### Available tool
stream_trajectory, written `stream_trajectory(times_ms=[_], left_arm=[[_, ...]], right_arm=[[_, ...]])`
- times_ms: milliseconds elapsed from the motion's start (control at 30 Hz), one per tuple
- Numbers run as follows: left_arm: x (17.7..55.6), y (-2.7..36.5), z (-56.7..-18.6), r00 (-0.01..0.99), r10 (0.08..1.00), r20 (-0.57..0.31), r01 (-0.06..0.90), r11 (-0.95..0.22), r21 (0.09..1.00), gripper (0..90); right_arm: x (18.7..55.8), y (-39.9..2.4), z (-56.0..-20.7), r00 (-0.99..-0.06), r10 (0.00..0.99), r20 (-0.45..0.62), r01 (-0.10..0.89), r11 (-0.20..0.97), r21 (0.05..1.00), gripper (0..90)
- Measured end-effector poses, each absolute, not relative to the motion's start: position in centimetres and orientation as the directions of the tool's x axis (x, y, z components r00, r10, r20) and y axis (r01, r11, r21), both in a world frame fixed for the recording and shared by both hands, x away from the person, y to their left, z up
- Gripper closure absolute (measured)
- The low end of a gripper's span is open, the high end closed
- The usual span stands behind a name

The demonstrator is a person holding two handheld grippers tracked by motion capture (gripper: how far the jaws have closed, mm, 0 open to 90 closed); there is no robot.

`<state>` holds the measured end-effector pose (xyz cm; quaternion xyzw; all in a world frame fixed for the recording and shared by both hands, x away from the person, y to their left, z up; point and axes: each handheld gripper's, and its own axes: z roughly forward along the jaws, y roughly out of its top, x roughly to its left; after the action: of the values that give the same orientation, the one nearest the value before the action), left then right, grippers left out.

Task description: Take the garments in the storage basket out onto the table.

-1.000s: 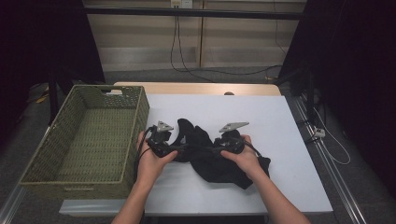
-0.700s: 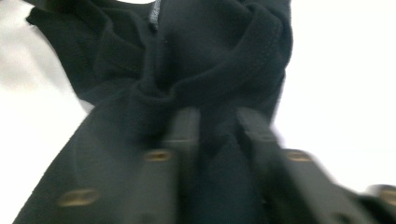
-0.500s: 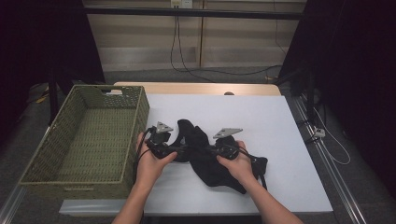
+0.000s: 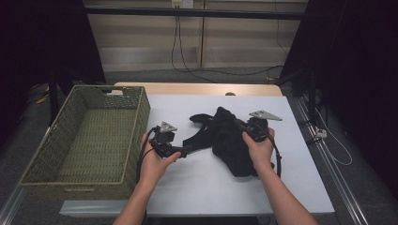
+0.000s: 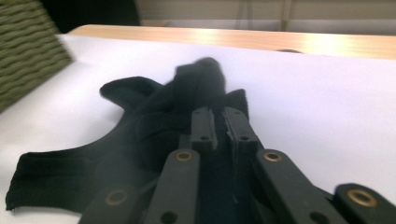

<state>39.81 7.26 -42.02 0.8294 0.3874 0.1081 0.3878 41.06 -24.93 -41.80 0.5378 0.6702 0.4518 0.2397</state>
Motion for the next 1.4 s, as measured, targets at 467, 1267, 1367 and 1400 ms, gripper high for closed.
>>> stream_trajectory(times_ms=[467, 1267, 1367, 1400], left_arm=[[39.9, 6.9, -42.1, 0.673, 0.727, -0.134, 0.559, -0.383, 0.735, 18.0], [39.7, 4.9, -42.2, 0.714, 0.688, -0.128, 0.534, -0.418, 0.734, 17.7], [39.8, 4.0, -42.5, 0.722, 0.675, -0.152, 0.540, -0.412, 0.734, 17.5], [39.9, 3.7, -42.6, 0.723, 0.672, -0.160, 0.541, -0.407, 0.736, 17.3]], right_arm=[[38.5, -28.3, -41.0, -0.348, 0.927, 0.139, 0.519, 0.067, 0.852, 28.9], [34.1, -25.8, -42.9, -0.470, 0.868, 0.162, 0.554, 0.147, 0.820, 50.8], [33.8, -26.0, -42.9, -0.467, 0.867, 0.174, 0.557, 0.136, 0.820, 50.1], [33.6, -26.0, -42.9, -0.465, 0.868, 0.174, 0.557, 0.134, 0.820, 50.8]])
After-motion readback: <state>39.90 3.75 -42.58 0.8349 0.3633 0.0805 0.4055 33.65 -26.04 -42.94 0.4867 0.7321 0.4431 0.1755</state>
